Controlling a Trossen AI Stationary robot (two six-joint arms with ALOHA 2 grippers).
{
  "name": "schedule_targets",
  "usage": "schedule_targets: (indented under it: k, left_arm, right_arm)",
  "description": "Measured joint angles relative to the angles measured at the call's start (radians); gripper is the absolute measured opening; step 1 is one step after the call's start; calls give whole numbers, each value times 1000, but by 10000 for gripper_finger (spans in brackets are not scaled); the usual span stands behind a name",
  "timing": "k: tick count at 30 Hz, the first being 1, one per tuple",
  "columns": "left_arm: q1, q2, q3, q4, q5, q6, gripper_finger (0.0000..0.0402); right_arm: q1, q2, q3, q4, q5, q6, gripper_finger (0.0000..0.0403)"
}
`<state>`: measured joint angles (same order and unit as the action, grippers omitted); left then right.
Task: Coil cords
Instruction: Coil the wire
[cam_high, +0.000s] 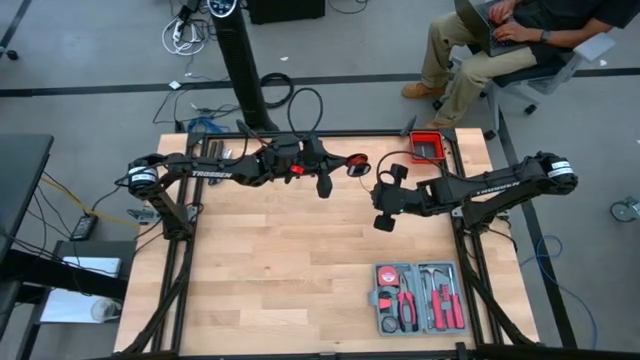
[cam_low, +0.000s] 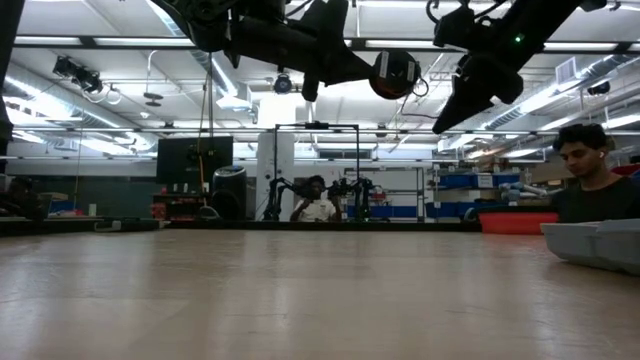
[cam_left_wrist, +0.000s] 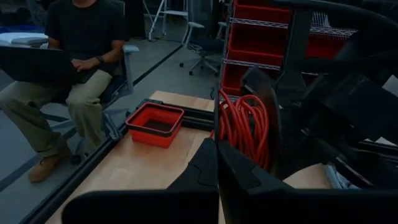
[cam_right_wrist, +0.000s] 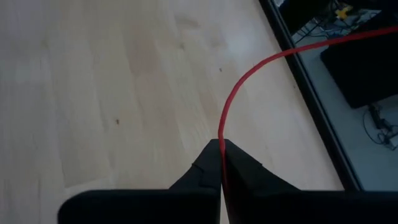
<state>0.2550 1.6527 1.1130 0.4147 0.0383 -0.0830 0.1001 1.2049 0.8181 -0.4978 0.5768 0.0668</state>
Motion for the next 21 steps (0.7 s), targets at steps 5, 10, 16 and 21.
schedule_targets:
  k: [5, 10, 16, 21]
  left_arm:
    - [0, 0, 0, 18, 0, -9, 0]
    - [0, 0, 0, 41, 0, -49, 0]
    - [0, 0, 0, 17, -25, -28, 0]
    - [0, 0, 0, 8, -50, -20, 0]
  right_arm:
    - [-18, 15, 0, 79, -12, -27, 1]
    - [-40, 73, 0, 206, -33, -114, 1]
    - [-37, 109, 1, 371, -60, -211, 0]
    - [-36, 83, 1, 409, -98, -219, 0]
